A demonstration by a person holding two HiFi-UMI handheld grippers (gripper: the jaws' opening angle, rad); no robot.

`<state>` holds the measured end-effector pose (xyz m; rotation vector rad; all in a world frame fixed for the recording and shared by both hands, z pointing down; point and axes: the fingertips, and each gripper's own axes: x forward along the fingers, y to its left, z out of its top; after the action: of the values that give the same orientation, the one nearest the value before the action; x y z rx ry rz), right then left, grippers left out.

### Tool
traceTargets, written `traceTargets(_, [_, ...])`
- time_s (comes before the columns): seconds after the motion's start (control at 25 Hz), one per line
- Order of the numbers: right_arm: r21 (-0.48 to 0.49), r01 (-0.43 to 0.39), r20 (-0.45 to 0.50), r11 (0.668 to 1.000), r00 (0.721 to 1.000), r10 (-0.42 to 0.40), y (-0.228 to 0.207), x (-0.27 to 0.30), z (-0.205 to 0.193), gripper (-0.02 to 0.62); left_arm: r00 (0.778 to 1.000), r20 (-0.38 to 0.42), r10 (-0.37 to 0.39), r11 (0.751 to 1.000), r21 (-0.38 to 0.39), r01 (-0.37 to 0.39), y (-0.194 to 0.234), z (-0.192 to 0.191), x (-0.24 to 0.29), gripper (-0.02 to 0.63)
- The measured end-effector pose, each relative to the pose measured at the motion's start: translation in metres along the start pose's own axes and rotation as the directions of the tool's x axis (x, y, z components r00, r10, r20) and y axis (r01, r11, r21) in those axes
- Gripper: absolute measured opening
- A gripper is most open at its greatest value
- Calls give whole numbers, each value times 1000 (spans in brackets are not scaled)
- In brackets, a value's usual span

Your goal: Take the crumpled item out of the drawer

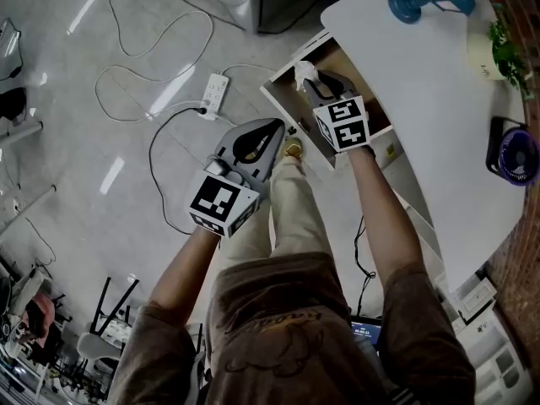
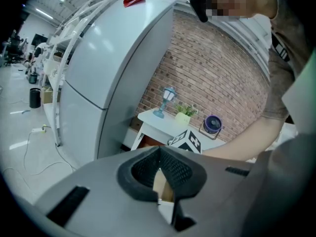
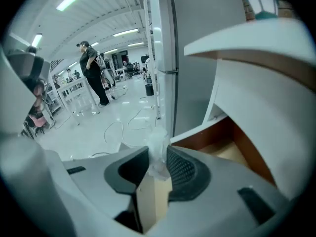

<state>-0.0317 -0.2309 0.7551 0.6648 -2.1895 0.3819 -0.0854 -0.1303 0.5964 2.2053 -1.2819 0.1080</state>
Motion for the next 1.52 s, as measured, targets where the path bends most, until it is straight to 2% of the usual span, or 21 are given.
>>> traceTargets(0.16, [-4,-22,87,1000,996,22,8,-40,49,114,1000,25,-5,1000,16,4,-17,27,-17,8])
traceTargets(0.32, [-24,-67,164,997,984,70,19,-82,99,114,999,44,-4,1000,31,3,-33,57,-35,8])
traceTargets(0.44, [-18,-74,220,997,972,77,21,-115,134,114,998,66,-10,999,40,8,-46,82,-49,8])
traceTargets(0.72, [-36,-96,340,995,935,103,31,-192,197,114,989,128,-70,997,34,66,-84,133,-75,8])
traceTargets(0.84, [-42,-97,385,994,917,105,33,-221,218,114,985,130,-110,993,53,104,-101,149,-78,8])
traceTargets(1.12, [-54,-77,478,996,873,93,28,-276,251,115,982,94,-165,982,107,155,-122,178,-79,8])
traceTargets(1.36, [-16,-83,552,996,830,78,13,-321,259,115,977,84,-196,974,129,184,-131,192,-82,8])
traceTargets(1.52, [-17,-77,576,997,814,73,11,-347,257,115,971,90,-221,968,142,207,-138,200,-83,8])
